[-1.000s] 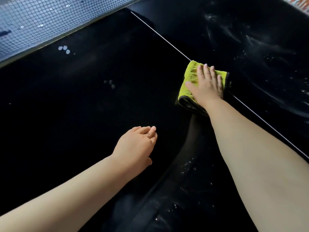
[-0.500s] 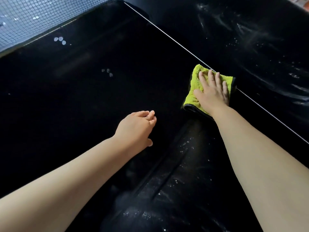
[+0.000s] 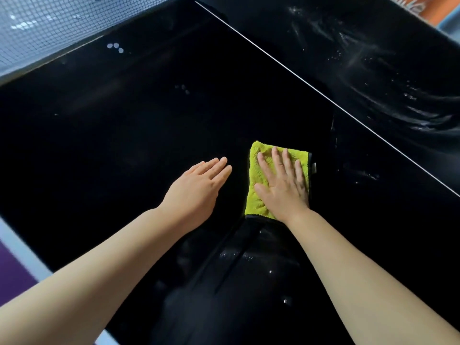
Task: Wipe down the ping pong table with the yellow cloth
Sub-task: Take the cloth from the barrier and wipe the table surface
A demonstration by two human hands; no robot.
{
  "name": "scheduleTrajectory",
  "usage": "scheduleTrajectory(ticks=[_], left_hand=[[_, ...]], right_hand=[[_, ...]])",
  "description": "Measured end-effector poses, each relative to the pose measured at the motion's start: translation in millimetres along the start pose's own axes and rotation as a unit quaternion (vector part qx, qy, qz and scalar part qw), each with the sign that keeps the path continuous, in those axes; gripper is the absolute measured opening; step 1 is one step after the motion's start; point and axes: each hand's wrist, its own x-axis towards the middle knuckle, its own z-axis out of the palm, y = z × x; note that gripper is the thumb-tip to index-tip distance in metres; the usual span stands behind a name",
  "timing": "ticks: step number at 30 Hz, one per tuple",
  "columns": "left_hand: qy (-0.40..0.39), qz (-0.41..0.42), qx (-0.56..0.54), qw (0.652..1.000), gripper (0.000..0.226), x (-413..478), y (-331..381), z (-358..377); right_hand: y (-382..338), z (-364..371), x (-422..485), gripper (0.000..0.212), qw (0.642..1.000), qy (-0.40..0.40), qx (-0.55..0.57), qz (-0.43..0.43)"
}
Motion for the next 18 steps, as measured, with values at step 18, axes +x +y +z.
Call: scheduleTrajectory(ticks=[18], left_hand=[[-0.076,0.066,0.062,0.993,0.066,-220.3,-25.9,-2.6]], right_hand=[[-207.0,56.8,-204.1,0.091,0.997,-0.018,-0.001,-0.081]])
